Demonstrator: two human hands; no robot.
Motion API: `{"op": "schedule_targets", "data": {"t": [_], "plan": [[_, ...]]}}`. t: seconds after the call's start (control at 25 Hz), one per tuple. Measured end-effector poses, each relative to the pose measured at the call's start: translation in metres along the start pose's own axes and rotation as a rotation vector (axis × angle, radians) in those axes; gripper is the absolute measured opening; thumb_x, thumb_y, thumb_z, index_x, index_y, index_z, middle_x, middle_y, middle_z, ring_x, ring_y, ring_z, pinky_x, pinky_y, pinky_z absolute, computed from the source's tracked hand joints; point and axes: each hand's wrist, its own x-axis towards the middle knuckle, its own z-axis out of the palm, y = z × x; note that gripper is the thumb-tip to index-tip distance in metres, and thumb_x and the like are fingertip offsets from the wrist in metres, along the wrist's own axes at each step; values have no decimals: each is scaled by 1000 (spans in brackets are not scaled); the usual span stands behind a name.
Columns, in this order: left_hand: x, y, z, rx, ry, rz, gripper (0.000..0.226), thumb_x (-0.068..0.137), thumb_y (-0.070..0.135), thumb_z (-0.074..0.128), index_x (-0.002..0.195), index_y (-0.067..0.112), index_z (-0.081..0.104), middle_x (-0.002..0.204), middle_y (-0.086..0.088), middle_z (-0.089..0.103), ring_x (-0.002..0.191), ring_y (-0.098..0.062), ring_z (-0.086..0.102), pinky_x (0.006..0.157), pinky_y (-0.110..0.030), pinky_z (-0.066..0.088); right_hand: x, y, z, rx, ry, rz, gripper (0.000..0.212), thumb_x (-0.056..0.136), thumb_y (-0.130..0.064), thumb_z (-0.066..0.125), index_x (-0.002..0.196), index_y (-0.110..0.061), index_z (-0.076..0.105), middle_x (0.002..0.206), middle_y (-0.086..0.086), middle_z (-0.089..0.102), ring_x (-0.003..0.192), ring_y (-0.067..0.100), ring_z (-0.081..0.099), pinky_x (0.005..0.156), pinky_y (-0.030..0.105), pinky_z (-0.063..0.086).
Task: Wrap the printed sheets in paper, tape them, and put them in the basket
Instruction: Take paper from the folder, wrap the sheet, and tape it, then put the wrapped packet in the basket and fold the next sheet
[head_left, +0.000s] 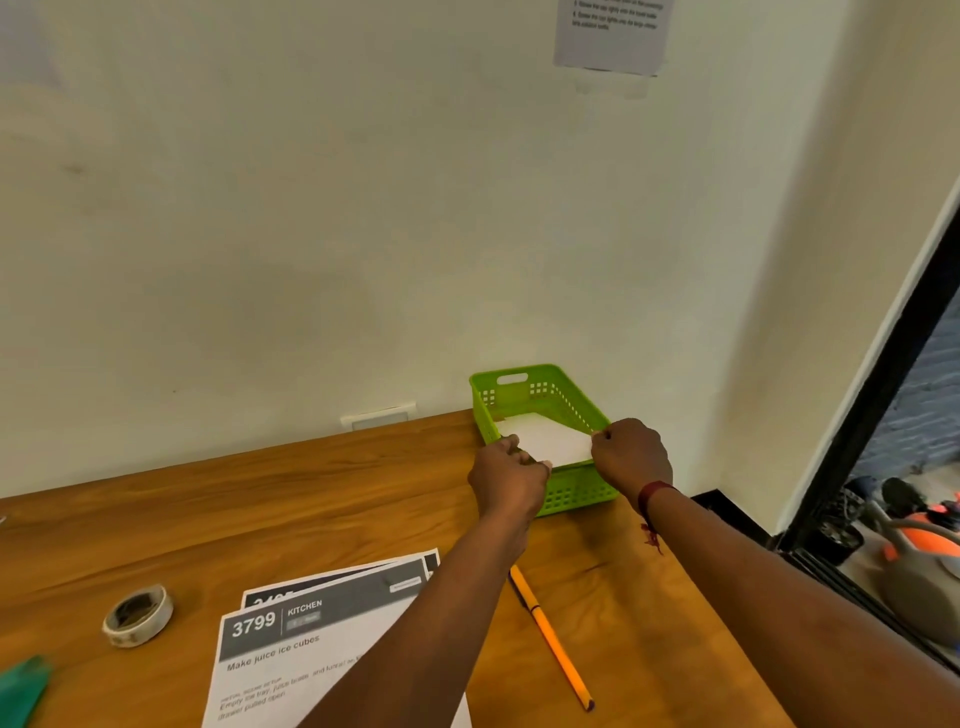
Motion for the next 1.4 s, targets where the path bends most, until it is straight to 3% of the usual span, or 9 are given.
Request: {"op": "schedule_targets", "data": {"t": [0.16,0.36,0.6,0.76,0.84,0.92,1.04,1.16,1.4], "plan": [[-3,-3,-3,147,74,157,52,83,-1,71,132,8,58,122,-11,66,111,-18,63,81,-17,50,-2,-1,2,-102,18,-84,41,99,-44,44,79,-10,59,90,15,66,86,37,62,65,33,40],[-10,-7,-7,301,137,327,40,87,-2,63,125,9,65,117,-10,69,104,-17,66,85,-21,51,-27,-8,-9,-341,156,-205,59,102,-51,27,83,-11,67,84,12,66,78,32,63,60,31,38],[-26,-7,-25,420,118,419,41,90,0,60,129,12,63,121,-9,68,108,-19,65,82,-15,46,-61,-17,-19,-547,261,-563,44,102,-44,35,88,-16,65,77,8,60,63,28,60,49,28,30],[-39,-9,-45,535,80,571,45,91,5,58,135,15,58,134,-4,61,121,-19,59,99,-29,49,-92,-30,-6,-519,313,-667,38,99,-44,42,116,-19,66,88,6,64,76,25,62,48,28,37],[-48,-8,-60,598,69,620,45,92,6,56,137,16,55,138,-4,58,126,-19,55,104,-30,45,-110,-39,-2,-483,274,-705,48,99,-46,34,129,-18,60,104,9,66,94,27,63,58,33,50],[-61,-8,-82,680,61,658,48,93,7,55,140,17,51,145,-3,51,134,-19,47,107,-23,33,-130,-48,1,-430,228,-738,55,99,-47,28,138,-17,53,127,13,62,120,32,57,82,41,55],[-82,-13,-126,840,47,781,50,95,11,55,144,16,46,151,-7,44,139,-22,40,107,-24,28,-167,-60,7,-352,126,-735,61,99,-51,21,148,-19,38,150,11,43,142,30,35,108,46,39],[-107,-29,-175,930,6,761,50,98,17,52,147,16,41,155,-7,37,142,-23,35,111,-30,28,-202,-63,22,-273,23,-720,65,98,-55,15,152,-21,26,158,5,30,149,23,20,117,42,28],[-144,-62,-262,1026,41,556,57,101,23,46,153,24,24,161,1,23,148,-17,21,117,-30,24,-266,-57,65,-172,-111,-712,72,94,-63,11,153,-24,25,160,-1,26,150,16,15,118,34,18]]}}
